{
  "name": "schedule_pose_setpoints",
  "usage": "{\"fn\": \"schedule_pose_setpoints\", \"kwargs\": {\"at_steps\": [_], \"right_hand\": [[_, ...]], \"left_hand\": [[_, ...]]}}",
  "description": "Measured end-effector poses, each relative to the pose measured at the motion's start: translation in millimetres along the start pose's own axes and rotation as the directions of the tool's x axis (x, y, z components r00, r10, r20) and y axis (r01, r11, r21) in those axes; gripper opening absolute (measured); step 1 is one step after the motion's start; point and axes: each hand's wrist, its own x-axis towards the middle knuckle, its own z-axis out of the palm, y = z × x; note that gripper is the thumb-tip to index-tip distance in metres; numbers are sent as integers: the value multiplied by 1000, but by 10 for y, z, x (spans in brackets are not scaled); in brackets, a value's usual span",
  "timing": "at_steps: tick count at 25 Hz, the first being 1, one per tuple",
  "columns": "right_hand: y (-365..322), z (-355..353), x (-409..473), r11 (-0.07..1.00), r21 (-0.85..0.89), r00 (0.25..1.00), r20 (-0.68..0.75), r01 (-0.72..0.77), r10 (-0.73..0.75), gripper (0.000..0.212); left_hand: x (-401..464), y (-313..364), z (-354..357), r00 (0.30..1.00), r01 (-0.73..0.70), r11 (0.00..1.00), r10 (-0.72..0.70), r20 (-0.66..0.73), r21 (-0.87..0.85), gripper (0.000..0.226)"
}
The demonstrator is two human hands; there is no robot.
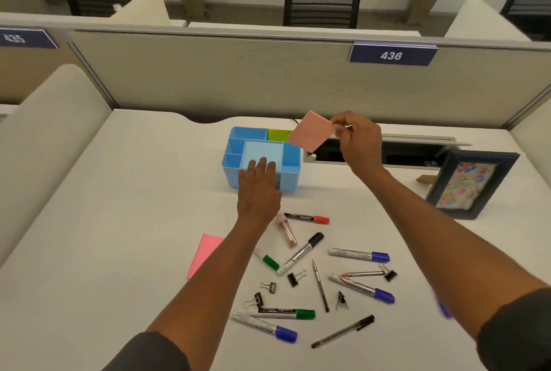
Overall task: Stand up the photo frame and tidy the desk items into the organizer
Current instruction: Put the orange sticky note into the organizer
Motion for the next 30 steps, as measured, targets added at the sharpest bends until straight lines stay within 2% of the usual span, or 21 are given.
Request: {"fn": "schedule_pose_setpoints", "kwargs": {"at_steps": [3, 6, 12, 18, 22, 30], "right_hand": [[-75, 142, 258, 997, -32, 998, 7, 65, -65, 15], [-120, 322, 441, 992, -87, 995, 64, 86, -81, 15], [-117, 764, 556, 986, -163, 985, 174, 36, -8, 16], [-94, 1099, 466, 959, -285, 975, 208, -14, 76, 18], [-43, 1239, 417, 924, -382, 970, 231, 17, 78, 22], [-4, 1288, 387, 913, -407, 957, 249, -33, 146, 7]], "left_hand": [[-14, -122, 102, 996, -42, 999, 41, 76, 7, 75], [-37, -160, 147, 995, -67, 998, 68, 73, -16, 80], [-51, -197, 180, 995, -78, 996, 80, 63, -38, 84], [-59, -203, 172, 995, -80, 993, 85, 51, -87, 89], [-68, -214, 150, 995, -84, 991, 90, 49, -105, 90], [-44, -228, 160, 994, -75, 993, 82, 78, -87, 92]]}}
